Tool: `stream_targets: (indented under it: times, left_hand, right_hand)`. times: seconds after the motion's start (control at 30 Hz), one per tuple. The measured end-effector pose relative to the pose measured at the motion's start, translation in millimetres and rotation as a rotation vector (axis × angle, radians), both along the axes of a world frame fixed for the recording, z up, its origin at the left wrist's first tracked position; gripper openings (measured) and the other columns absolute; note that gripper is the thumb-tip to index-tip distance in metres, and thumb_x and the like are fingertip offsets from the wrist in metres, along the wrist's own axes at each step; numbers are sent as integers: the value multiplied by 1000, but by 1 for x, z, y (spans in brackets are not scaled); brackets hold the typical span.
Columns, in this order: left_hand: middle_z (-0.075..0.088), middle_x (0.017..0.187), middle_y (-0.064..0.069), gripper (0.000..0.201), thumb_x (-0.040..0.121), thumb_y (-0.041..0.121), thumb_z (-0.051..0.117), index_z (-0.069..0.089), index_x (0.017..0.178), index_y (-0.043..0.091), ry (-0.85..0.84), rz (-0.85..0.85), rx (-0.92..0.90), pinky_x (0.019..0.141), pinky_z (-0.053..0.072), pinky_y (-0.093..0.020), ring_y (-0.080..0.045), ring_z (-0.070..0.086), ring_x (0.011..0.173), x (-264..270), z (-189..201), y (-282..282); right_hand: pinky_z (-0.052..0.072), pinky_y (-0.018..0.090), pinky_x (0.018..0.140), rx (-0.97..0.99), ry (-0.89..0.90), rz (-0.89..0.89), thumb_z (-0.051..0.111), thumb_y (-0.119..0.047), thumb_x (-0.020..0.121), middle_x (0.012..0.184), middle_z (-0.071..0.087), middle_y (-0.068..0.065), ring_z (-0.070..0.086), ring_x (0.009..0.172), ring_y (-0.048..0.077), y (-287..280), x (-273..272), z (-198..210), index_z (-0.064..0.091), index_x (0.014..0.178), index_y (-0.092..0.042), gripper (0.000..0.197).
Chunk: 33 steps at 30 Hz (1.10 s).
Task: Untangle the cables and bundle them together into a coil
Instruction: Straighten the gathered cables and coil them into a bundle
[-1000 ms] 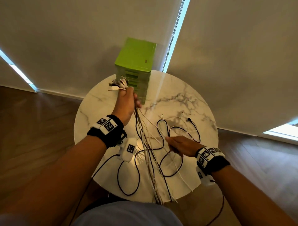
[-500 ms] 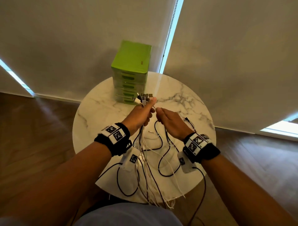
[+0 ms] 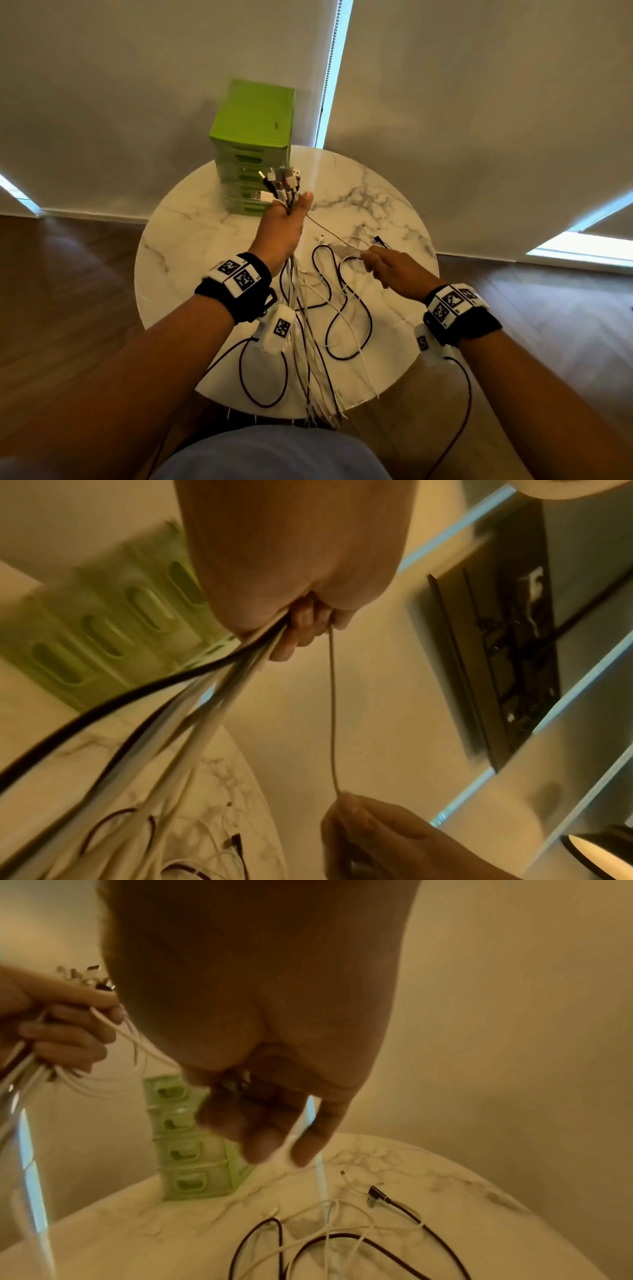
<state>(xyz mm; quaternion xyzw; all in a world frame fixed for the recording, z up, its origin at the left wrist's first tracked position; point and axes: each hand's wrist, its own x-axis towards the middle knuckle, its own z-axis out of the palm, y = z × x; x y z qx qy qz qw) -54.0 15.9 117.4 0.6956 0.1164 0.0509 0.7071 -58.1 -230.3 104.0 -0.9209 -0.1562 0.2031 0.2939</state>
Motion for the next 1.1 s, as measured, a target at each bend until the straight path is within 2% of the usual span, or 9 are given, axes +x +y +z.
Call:
stream_targets:
  times: [0.13,0.2,0.3,0.4,0.5,0.7,0.83,1.0,1.1]
  left_hand:
    - [33,48,7,51,89,64,58,46,60,24,-19,-198,108,63,32,-37,-18,31,50,-3,5,-39]
    - [40,44,9,50,96,55,57,50,58,24,-37,-289,131,62,37,-35,-11,39,46,-9,10,-59]
    - [59,52,7,43,96,53,59,64,71,19,-33,-405,133,74,55,-44,-15,61,58,-15,10,-91]
    - [46,46,7,49,94,60,57,55,67,19,-20,-485,116,60,40,-36,-14,45,45,-19,7,-110]
    - [32,49,9,41,102,50,51,52,74,20,11,-546,-85,49,28,-28,-12,28,43,-21,8,-117]
    - [37,64,3,33,109,28,41,50,80,15,77,-649,-332,50,25,-25,-10,26,49,-22,2,-117]
    - [40,64,3,35,110,23,37,44,77,14,101,-691,-360,48,30,-23,-8,32,47,-29,1,-124]
    - [41,62,4,34,110,23,39,46,77,14,118,-666,-357,49,35,-23,-9,34,49,-33,-5,-130]
    - [41,63,2,36,109,24,41,48,75,13,117,-639,-322,53,39,-26,-11,39,53,-32,-9,-128]
  right_hand:
    - [41,37,101,-163,-209,28,48,-39,104,123,63,0,52,113,18,-12,-11,-5,63,126,-24,30]
    - [34,8,100,46,-172,36,58,-29,101,132,57,-4,46,115,0,-4,-24,3,50,141,-18,42]
    - [47,11,86,276,-158,-115,52,-27,104,110,69,-4,64,98,2,6,-46,12,43,139,-21,37]
    - [50,25,67,311,-246,-338,36,-29,109,75,66,1,66,67,14,-4,-61,16,52,118,-17,22]
    - [49,31,68,175,-267,-425,34,-34,109,70,57,-9,61,64,16,-47,-74,-4,56,115,-16,30]
    - [43,39,97,-286,128,-383,36,-18,109,119,64,26,60,110,37,-123,-125,-58,60,119,4,34]
    - [29,40,119,-140,43,-368,53,-11,100,156,39,13,35,144,28,-108,-139,-73,38,151,-7,54]
    - [42,17,105,303,-137,-284,62,-15,98,142,55,-4,53,126,5,-54,-127,-54,50,144,-21,47]
    - [53,21,94,382,-294,-254,65,-23,98,112,71,1,68,101,8,-34,-119,-36,66,121,-12,25]
